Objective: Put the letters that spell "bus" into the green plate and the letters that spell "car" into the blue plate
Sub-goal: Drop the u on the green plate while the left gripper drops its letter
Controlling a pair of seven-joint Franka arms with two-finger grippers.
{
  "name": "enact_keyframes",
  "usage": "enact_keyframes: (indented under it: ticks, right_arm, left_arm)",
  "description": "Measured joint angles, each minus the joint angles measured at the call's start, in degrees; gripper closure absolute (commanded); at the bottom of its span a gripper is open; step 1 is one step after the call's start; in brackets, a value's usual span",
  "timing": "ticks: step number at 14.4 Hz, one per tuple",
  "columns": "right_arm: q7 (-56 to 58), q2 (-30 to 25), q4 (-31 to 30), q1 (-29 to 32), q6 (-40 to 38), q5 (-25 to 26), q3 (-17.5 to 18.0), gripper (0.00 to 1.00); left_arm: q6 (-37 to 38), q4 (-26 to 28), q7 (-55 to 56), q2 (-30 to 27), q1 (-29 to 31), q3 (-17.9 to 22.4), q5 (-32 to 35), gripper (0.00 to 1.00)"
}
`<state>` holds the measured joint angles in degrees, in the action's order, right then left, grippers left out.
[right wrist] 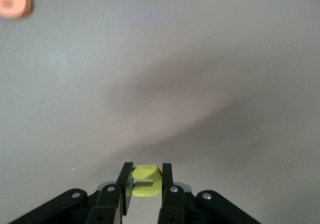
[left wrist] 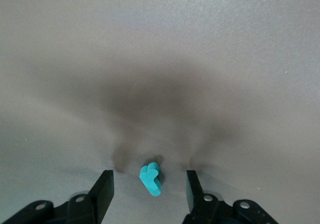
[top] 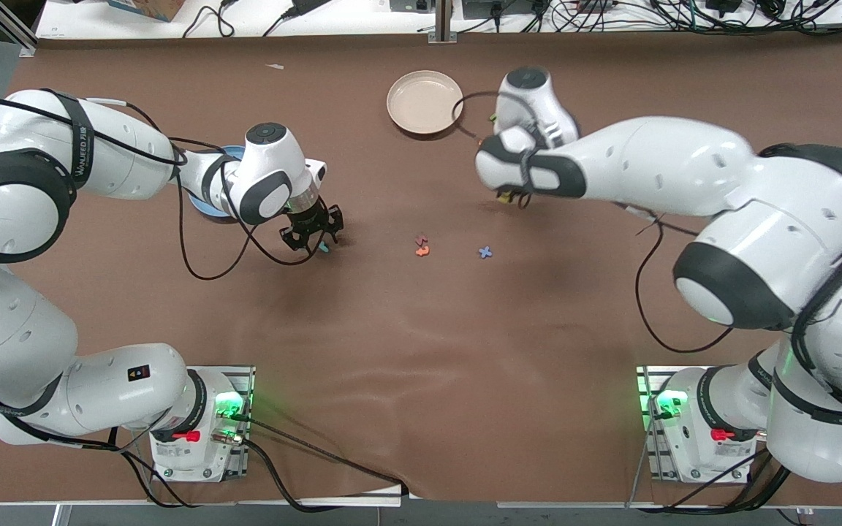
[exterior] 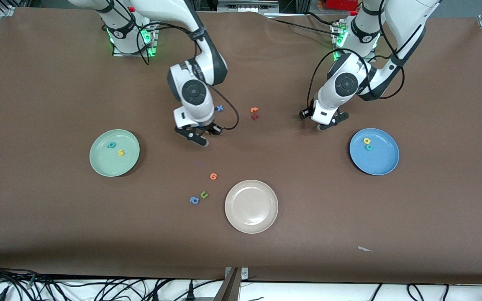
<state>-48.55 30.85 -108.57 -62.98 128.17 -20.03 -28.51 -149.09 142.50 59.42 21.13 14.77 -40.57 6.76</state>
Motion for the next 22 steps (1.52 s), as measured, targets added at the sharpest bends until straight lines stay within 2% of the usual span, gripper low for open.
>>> enact_keyframes:
  ticks: [2,4,7,9,11,13,15,16,19,21,22]
  right_arm:
    - [7.88,-2.40,-0.04,0.09,-5.71,0.00,-5.03,0.84]
    - [16.46,-3.58,-0.28,0.20,-9.95,0.00,-10.14,0.84]
    - [30.27,-3.54,-1.88,0.67,-11.49,0.00,-17.06,0.84]
    - [39.26,-3.30,-3.06,3.26,-11.45,0.00,-19.70,0.84]
    - [47.43,-2.82,-3.52,8.72,-11.43,-0.56,-19.99,0.84]
    - [54.63,-1.59,-4.05,13.39,-11.44,-4.14,-19.56,0.84]
    - [58.13,0.26,-5.59,14.79,-10.59,-7.67,-18.96,0.84]
    - [58.50,0.99,-6.78,14.77,-9.05,-8.52,-18.30,0.84]
    - [58.51,2.22,-9.58,14.56,-4.32,-9.37,-15.85,0.83]
    - [58.51,2.60,-9.99,14.55,-3.56,-10.00,-15.51,0.79]
    - [58.51,2.67,-9.99,14.57,-3.48,-10.25,-15.51,0.62]
  left_arm:
    - [-0.32,0.00,0.00,0.09,0.00,0.00,0.00,0.48]
    - [-0.44,0.00,0.00,0.15,0.00,0.00,0.00,0.53]
    - [-0.47,0.00,0.01,0.35,-0.04,0.00,0.00,0.56]
    - [-0.49,0.00,0.02,0.53,-0.07,-0.02,0.00,0.59]
    - [-0.61,-0.01,0.02,0.54,-0.09,-0.07,0.00,0.59]
    - [-0.67,-0.01,0.22,0.54,-0.17,-0.07,0.00,0.61]
    - [-0.71,-0.01,0.74,0.55,-0.23,-0.08,0.00,0.64]
    - [-0.79,-0.02,0.85,0.55,-0.30,-0.09,0.00,0.67]
    - [-0.98,-0.04,0.94,0.55,-0.36,-0.13,0.00,0.87]
    - [-1.10,-0.03,0.99,0.55,-0.48,-0.27,0.01,0.89]
    - [-1.10,-0.03,1.00,0.55,-0.50,-0.27,0.01,0.93]
